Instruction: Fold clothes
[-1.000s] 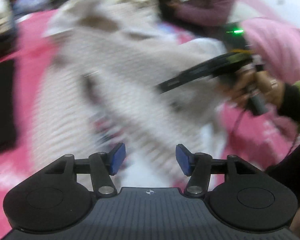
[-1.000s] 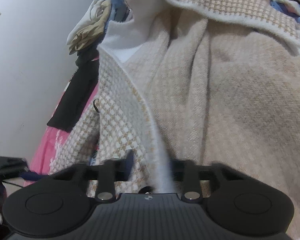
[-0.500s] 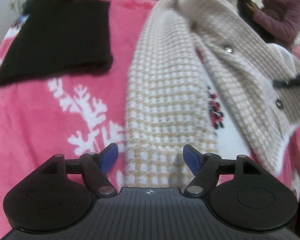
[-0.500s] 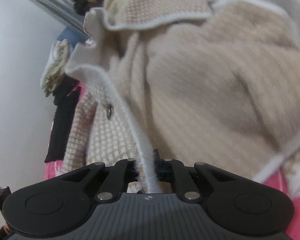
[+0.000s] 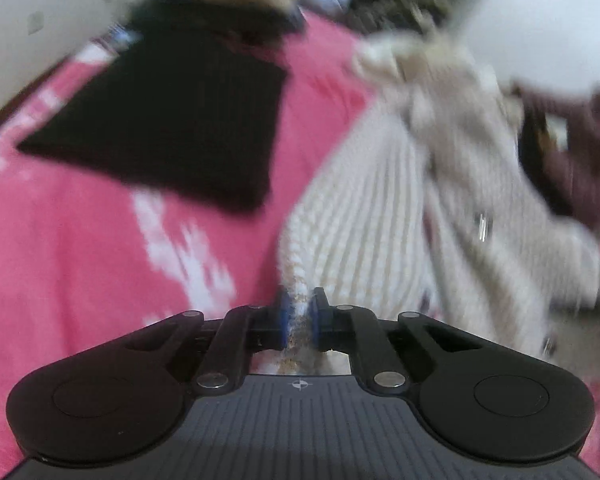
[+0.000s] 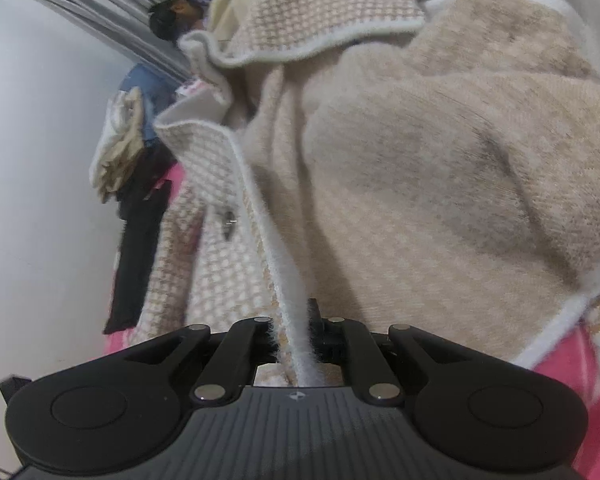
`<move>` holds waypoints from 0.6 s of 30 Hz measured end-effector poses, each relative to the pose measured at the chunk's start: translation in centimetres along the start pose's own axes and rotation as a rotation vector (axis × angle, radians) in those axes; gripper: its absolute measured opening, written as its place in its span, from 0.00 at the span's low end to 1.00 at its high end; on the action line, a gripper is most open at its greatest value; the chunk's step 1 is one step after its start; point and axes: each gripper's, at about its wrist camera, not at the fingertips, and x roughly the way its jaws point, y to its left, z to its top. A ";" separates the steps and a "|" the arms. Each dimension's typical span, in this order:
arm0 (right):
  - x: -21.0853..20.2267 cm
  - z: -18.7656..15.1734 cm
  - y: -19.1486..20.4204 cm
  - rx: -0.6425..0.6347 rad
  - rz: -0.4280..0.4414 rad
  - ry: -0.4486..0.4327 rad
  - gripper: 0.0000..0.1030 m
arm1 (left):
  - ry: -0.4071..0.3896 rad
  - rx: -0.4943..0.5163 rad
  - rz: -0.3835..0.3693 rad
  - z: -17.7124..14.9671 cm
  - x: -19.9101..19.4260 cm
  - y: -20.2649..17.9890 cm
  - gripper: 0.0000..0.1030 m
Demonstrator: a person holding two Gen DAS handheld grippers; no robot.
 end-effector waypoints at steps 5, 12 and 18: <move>-0.3 0.8 2.5 -0.052 0.084 0.023 0.06 | -0.198 -0.194 -0.046 7.4 -4.2 3.6 0.07; -0.8 1.8 7.1 -0.109 0.241 0.044 0.06 | -0.475 -0.214 0.064 20.5 -8.4 7.4 0.00; -0.4 1.8 6.0 -0.080 0.189 0.050 0.06 | -0.320 -0.048 0.183 23.3 -4.0 7.9 0.01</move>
